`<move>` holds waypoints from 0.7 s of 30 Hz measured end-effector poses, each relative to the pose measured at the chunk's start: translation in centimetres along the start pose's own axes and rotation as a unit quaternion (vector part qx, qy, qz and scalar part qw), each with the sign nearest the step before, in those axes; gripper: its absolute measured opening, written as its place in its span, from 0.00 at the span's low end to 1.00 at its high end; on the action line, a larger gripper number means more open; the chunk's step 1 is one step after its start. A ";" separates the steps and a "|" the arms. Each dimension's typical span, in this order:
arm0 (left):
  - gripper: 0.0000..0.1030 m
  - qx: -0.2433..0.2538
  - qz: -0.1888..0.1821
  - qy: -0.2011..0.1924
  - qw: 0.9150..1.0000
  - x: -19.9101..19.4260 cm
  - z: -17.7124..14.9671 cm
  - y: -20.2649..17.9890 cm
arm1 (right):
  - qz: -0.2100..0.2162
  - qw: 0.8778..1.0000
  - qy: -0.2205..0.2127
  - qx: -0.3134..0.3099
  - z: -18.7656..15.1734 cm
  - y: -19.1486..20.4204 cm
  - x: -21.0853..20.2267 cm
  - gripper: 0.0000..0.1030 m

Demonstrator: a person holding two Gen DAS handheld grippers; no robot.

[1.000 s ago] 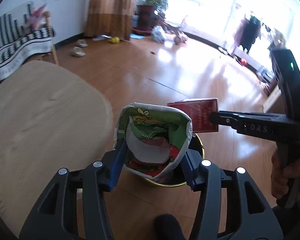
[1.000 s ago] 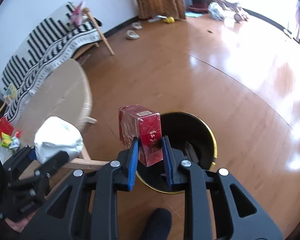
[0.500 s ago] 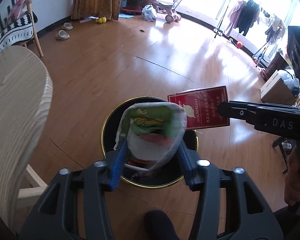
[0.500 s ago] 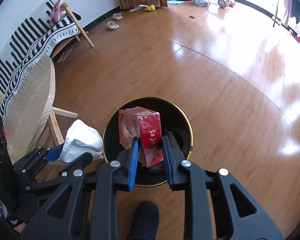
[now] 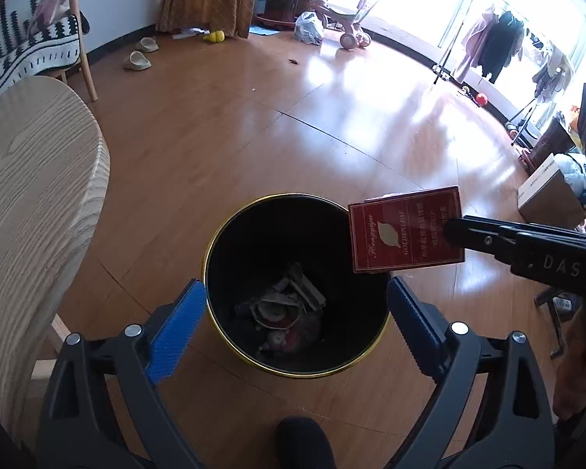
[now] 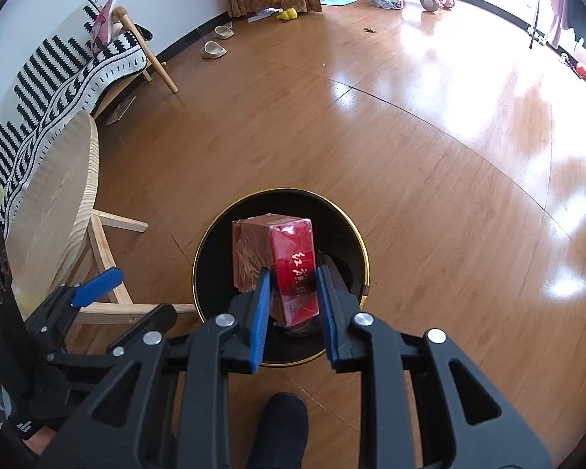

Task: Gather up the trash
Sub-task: 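Open the left tool to drop the chip bag while the right tool releases the red box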

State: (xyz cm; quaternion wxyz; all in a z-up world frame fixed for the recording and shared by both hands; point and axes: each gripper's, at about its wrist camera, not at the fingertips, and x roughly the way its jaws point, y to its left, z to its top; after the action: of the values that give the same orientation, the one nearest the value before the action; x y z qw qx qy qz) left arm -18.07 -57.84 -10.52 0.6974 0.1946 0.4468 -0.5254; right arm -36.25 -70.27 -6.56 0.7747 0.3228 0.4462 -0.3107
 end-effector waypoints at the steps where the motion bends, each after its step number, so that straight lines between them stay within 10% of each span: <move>1: 0.89 -0.001 -0.002 0.002 1.000 0.0 0.0 0.0 | 0.000 1.000 0.001 -0.001 0.0 0.1 0.0 0.23; 15: 0.89 0.004 -0.008 0.006 1.000 -0.6 0.2 -0.2 | 0.003 1.000 0.001 0.001 -0.1 0.4 0.2 0.23; 16: 0.89 0.004 -0.008 0.006 1.000 -0.6 0.3 -0.2 | 0.005 1.000 0.002 0.003 0.0 0.4 0.2 0.27; 19: 0.89 0.005 -0.009 0.006 1.000 -0.6 0.1 -0.1 | -0.002 1.000 -0.019 0.006 0.1 0.5 -0.3 0.84; 21: 0.89 0.005 -0.009 0.005 1.000 -0.7 0.1 -0.1 | 0.001 1.000 -0.022 0.002 0.2 0.7 -0.6 0.84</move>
State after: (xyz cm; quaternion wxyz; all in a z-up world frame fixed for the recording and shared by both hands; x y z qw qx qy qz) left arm -18.15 -57.55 -9.91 0.6891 0.1965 0.4500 -0.5329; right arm -35.88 -69.88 -5.83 0.7841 0.3178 0.4282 -0.3175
